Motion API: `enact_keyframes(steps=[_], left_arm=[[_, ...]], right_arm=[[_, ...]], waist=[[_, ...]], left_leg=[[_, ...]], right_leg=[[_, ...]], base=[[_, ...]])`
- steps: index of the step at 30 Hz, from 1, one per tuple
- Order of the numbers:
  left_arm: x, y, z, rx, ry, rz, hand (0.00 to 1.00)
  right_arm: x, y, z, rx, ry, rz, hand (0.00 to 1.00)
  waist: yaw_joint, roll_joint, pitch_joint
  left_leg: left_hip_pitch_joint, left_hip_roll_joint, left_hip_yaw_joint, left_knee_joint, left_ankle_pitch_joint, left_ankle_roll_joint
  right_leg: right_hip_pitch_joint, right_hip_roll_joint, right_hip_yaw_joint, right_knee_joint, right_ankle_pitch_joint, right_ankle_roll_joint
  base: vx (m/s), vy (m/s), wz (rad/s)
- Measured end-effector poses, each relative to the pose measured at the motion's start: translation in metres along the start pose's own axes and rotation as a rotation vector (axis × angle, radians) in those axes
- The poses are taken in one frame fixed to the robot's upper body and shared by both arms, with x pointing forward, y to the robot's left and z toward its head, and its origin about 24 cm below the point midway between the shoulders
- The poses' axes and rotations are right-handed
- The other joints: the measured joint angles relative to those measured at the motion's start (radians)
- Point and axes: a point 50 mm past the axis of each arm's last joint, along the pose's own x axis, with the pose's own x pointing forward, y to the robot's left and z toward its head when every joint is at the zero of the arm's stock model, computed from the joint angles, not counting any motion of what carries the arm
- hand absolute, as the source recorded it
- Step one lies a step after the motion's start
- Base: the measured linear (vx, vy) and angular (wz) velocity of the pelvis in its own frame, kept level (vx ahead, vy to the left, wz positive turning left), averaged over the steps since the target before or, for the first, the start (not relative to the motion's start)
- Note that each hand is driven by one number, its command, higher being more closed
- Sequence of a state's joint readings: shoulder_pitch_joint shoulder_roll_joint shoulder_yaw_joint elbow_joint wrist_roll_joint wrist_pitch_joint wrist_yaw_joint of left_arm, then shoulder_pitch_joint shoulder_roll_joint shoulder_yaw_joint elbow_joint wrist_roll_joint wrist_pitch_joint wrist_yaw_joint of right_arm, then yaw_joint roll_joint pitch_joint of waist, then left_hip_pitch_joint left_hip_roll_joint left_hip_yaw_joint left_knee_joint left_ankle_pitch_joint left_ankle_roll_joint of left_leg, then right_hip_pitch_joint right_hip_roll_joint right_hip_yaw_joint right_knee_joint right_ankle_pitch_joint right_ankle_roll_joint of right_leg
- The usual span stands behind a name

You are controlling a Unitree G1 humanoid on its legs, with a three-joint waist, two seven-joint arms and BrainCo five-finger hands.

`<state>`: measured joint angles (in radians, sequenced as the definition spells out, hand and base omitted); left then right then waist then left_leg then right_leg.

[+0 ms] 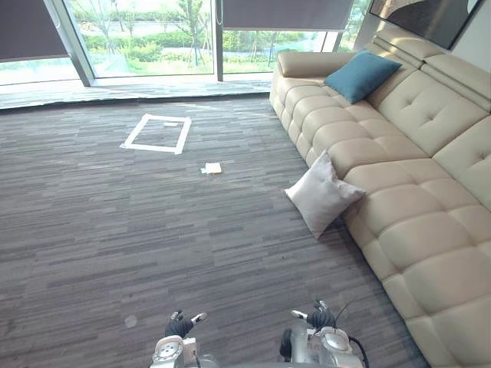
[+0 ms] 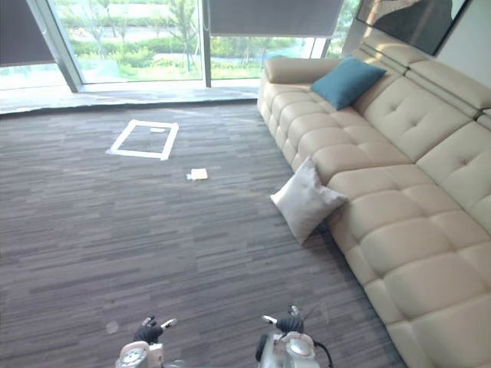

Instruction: Pick up cushions and gather them together orderly.

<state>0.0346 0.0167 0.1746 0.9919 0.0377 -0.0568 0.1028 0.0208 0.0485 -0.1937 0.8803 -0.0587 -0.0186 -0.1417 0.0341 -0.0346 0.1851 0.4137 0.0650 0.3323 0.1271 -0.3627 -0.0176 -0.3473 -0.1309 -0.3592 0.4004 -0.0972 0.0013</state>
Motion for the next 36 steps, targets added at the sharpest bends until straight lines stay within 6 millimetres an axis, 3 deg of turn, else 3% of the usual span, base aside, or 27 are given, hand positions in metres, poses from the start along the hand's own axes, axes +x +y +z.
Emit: enact_keyframes(steps=[1, 2, 4, 6, 7, 8, 11, 12, 14, 15, 16, 17, 18, 19, 20, 22, 24, 25, 27, 29, 33, 34, 35, 36], left_arm=[[-0.001, -0.003, -0.003, -0.003, 0.01, -0.007, 0.0], [-0.003, -0.015, -0.007, -0.019, 0.028, -0.033, 0.0], [-0.003, -0.02, -0.006, -0.016, 0.024, -0.05, 0.0], [-0.002, -0.024, -0.002, -0.014, 0.012, -0.065, 0.0], [-0.002, -0.026, 0.002, -0.032, 0.001, -0.066, 0.0], [-0.002, -0.024, 0.006, -0.06, -0.018, -0.055, 0.0], [-0.001, -0.01, 0.011, -0.084, -0.047, -0.011, 0.0], [-0.002, -0.003, 0.01, -0.084, -0.057, 0.007, 0.0], [-0.002, -0.001, 0.014, -0.091, -0.076, 0.018, 0.0], [-0.002, -0.002, 0.014, -0.109, -0.08, 0.022, 0.0], [-0.003, 0.0, 0.013, -0.125, -0.081, 0.035, 0.0], [-0.003, 0.0, 0.012, -0.126, -0.08, 0.039, 0.0], [-0.006, 0.002, 0.004, -0.154, -0.062, 0.053, 0.0], [-0.006, 0.002, 0.004, -0.161, -0.061, 0.057, 0.0], [-0.004, 0.009, 0.007, -0.151, -0.071, 0.071, 0.0], [-0.003, 0.014, 0.006, -0.145, -0.062, 0.082, 0.0], [-0.002, 0.016, 0.006, -0.136, -0.056, 0.086, 0.0], [-0.001, 0.015, 0.004, -0.133, -0.038, 0.089, 0.0], [-0.001, 0.014, 0.002, -0.133, -0.023, 0.093, 0.0], [-0.001, 0.012, -0.001, -0.11, -0.004, 0.083, 0.0], [-0.001, 0.013, -0.007, -0.044, 0.023, 0.063, 0.0], [-0.001, 0.013, -0.009, -0.019, 0.035, 0.051, 0.0], [-0.001, 0.012, -0.009, -0.014, 0.036, 0.048, 0.0], [-0.001, 0.014, -0.009, 0.013, 0.031, 0.04, 0.0]], right_arm=[[0.001, -0.004, 0.002, -0.018, -0.006, -0.001, 0.0], [0.003, -0.009, 0.008, -0.036, -0.025, -0.008, 0.0], [0.005, -0.012, 0.012, -0.029, -0.036, -0.018, 0.0], [0.005, -0.014, 0.013, -0.02, -0.03, -0.024, 0.0], [0.005, -0.014, 0.012, -0.026, -0.022, -0.023, 0.0], [0.005, -0.01, 0.01, -0.038, -0.008, -0.012, 0.0], [0.003, 0.003, 0.005, -0.03, 0.011, 0.024, 0.0], [0.001, 0.006, -0.004, -0.024, 0.043, 0.031, 0.0], [0.001, 0.006, -0.005, -0.035, 0.049, 0.03, 0.0], [0.001, 0.007, -0.007, -0.033, 0.055, 0.031, 0.0], [0.0, 0.007, -0.008, -0.026, 0.06, 0.032, 0.0], [0.0, 0.007, -0.008, -0.026, 0.06, 0.032, 0.0], [-0.001, 0.008, -0.012, -0.04, 0.066, 0.036, 0.0], [-0.002, 0.008, -0.013, -0.045, 0.069, 0.035, 0.0], [-0.004, 0.018, -0.016, -0.053, 0.077, 0.059, 0.0], [-0.007, 0.022, -0.021, -0.069, 0.086, 0.076, 0.0], [-0.007, 0.022, -0.022, -0.076, 0.088, 0.08, 0.0], [-0.006, 0.021, -0.02, -0.083, 0.079, 0.078, 0.0], [-0.006, 0.02, -0.019, -0.085, 0.071, 0.078, 0.0], [-0.006, 0.02, -0.016, -0.091, 0.055, 0.079, 0.0], [-0.004, 0.02, -0.012, -0.101, 0.043, 0.08, 0.0], [-0.002, 0.018, -0.008, -0.088, 0.038, 0.071, 0.0], [-0.002, 0.017, -0.008, -0.088, 0.038, 0.07, 0.0], [-0.002, 0.017, -0.008, -0.095, 0.039, 0.07, 0.0]], waist=[[-0.015, 0.001, -0.006], [-0.02, 0.051, -0.01], [-0.027, 0.069, -0.005], [-0.031, 0.084, -0.005], [-0.032, 0.098, 0.004], [-0.03, 0.101, 0.019], [-0.016, 0.069, 0.036], [-0.003, 0.053, 0.025], [0.01, 0.055, 0.026], [0.023, 0.056, 0.029], [0.03, 0.051, 0.027], [0.03, 0.052, 0.027], [0.038, 0.064, 0.019], [0.043, 0.066, 0.016], [0.048, 0.027, 0.0], [0.057, 0.0, -0.013], [0.067, -0.009, -0.015], [0.066, -0.005, -0.012], [0.066, 0.006, -0.005], [0.053, 0.013, -0.004], [0.027, 0.012, -0.004], [0.019, 0.015, -0.002], [0.017, 0.015, -0.002], [0.015, 0.001, -0.005]], left_leg=[[0.049, 0.0, -0.039, -0.005, -0.002, -0.005], [0.056, 0.042, -0.055, 0.03, 0.024, -0.048], [0.045, 0.06, -0.088, 0.089, 0.055, -0.067], [-0.064, 0.104, -0.17, 0.362, 0.161, -0.108], [-0.19, 0.137, -0.231, 0.635, 0.286, -0.171], [-0.289, 0.18, -0.215, 0.862, 0.269, -0.163], [-0.406, 0.215, -0.123, 0.991, 0.181, -0.096], [-0.492, 0.22, -0.074, 0.944, 0.132, -0.064], [-0.591, 0.206, -0.072, 0.842, 0.093, -0.042], [-0.645, 0.171, -0.093, 0.692, 0.082, -0.033], [-0.676, 0.12, -0.141, 0.544, 0.09, -0.034], [-0.684, 0.099, -0.167, 0.494, 0.099, -0.04], [-0.688, 0.062, -0.26, 0.345, 0.202, -0.077], [-0.683, 0.061, -0.263, 0.351, 0.246, -0.069], [-0.673, 0.043, -0.217, 0.385, 0.189, -0.044], [-0.648, 0.05, -0.149, 0.414, 0.137, -0.017], [-0.594, 0.056, -0.074, 0.413, 0.1, 0.014], [-0.518, 0.06, -0.024, 0.389, 0.07, 0.03], [-0.45, 0.062, 0.021, 0.352, 0.058, 0.032], [-0.358, 0.064, 0.069, 0.274, 0.056, 0.031], [-0.233, 0.078, 0.171, 0.149, 0.067, 0.013], [-0.197, 0.076, 0.207, 0.106, 0.077, -0.005], [-0.193, 0.076, 0.211, 0.1, 0.078, -0.008], [-0.174, 0.061, 0.212, 0.089, 0.085, -0.02]], right_leg=[[-0.001, 0.018, 0.036, 0.017, 0.126, -0.106], [-0.013, 0.026, 0.019, 0.117, 0.028, -0.109], [-0.012, 0.028, 0.011, 0.178, -0.035, -0.115], [0.035, 0.059, 0.008, 0.182, -0.109, -0.114], [0.113, 0.097, 0.015, 0.118, -0.125, -0.116], [0.209, 0.141, 0.04, 0.053, -0.135, -0.12], [0.36, 0.164, 0.099, -0.043, -0.16, -0.123], [0.417, 0.162, 0.144, -0.09, -0.161, -0.113], [0.476, 0.158, 0.197, -0.133, -0.172, -0.093], [0.512, 0.135, 0.239, -0.142, -0.183, -0.06], [0.531, 0.109, 0.28, -0.14, -0.211, -0.033], [0.539, 0.1, 0.293, -0.138, -0.221, -0.023], [0.543, 0.095, 0.359, -0.105, -0.276, 0.021], [0.544, 0.091, 0.382, -0.093, -0.289, 0.029], [0.537, 0.056, 0.432, -0.068, -0.289, 0.03], [0.51, 0.033, 0.467, -0.013, -0.25, 0.031], [0.462, 0.005, 0.479, 0.106, -0.215, 0.061], [0.386, -0.02, 0.431, 0.288, -0.172, 0.101], [0.325, -0.057, 0.339, 0.409, -0.174, 0.097], [0.252, -0.117, 0.151, 0.482, -0.188, 0.071], [0.203, -0.129, -0.099, 0.255, -0.189, 0.038], [0.168, -0.109, -0.147, 0.11, -0.131, 0.025], [0.162, -0.102, -0.151, 0.077, -0.112, 0.019], [0.159, -0.078, -0.151, -0.038, -0.002, -0.011]], base=[[0.75, -0.153, 0.29], [1.01, -0.246, 0.28], [0.54, -0.173, 0.04], [0.63, -0.22, -0.13], [0.79, -0.184, -0.39], [0.64, -0.095, -0.51], [0.39, -0.021, -0.58], [0.43, 0.022, -1.02], [0.49, 0.117, -0.93], [0.59, 0.28, -0.9], [0.6, 0.318, -0.92], [0.62, 0.423, -1.15], [0.54, 0.399, -0.96], [0.65, 0.486, -1.21], [0.33, 0.249, -0.66], [0.49, 0.35, -0.94], [0.51, 0.353, -1.06], [0.29, 0.188, -0.81], [0.27, 0.157, -0.93], [0.25, 0.118, -0.83], [0.24, 0.034, -0.63], [0.21, -0.045, -0.59], [0.3, -0.096, -0.64], [0.27, -0.155, -0.34]])
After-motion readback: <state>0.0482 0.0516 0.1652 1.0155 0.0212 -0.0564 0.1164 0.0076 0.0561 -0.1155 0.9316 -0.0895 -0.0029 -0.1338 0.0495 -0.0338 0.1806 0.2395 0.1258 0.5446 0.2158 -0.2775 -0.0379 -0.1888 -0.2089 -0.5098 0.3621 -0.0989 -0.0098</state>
